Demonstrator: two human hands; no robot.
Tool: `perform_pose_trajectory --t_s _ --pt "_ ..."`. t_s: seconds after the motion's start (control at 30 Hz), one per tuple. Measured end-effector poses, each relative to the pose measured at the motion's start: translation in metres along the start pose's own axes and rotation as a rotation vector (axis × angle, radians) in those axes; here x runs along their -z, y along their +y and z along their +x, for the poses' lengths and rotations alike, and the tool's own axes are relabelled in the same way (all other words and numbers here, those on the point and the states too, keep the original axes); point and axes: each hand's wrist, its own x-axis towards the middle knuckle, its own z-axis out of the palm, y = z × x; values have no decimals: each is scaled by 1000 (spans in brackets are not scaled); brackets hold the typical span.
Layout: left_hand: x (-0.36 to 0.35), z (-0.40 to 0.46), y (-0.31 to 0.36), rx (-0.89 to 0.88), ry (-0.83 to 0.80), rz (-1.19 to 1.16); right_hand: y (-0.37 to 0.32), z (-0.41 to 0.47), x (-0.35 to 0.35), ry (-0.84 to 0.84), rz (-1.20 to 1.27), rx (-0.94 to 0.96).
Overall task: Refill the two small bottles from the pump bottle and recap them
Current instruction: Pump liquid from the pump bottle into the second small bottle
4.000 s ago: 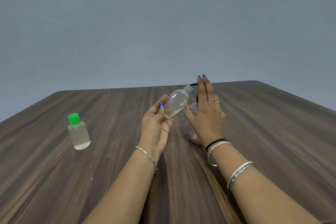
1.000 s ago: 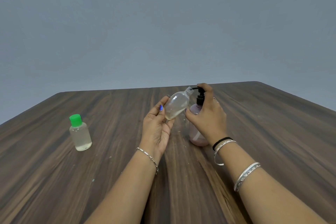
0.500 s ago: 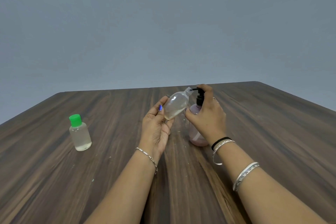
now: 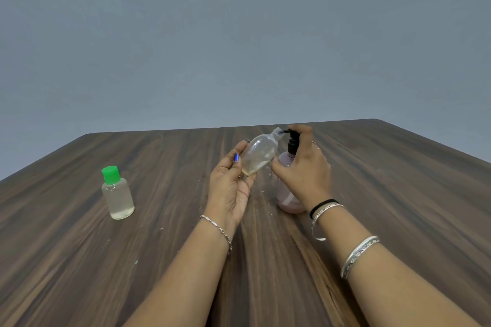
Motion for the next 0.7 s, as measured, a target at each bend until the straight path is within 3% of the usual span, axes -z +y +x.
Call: perform_pose_trajectory --t_s 0.43,0.7 --pt "0 -3 -4 56 -124 82 2 -1 6 -46 -8 22" --pt "2 -2 4 -23 -277 434 4 0 5 -51 50 14"
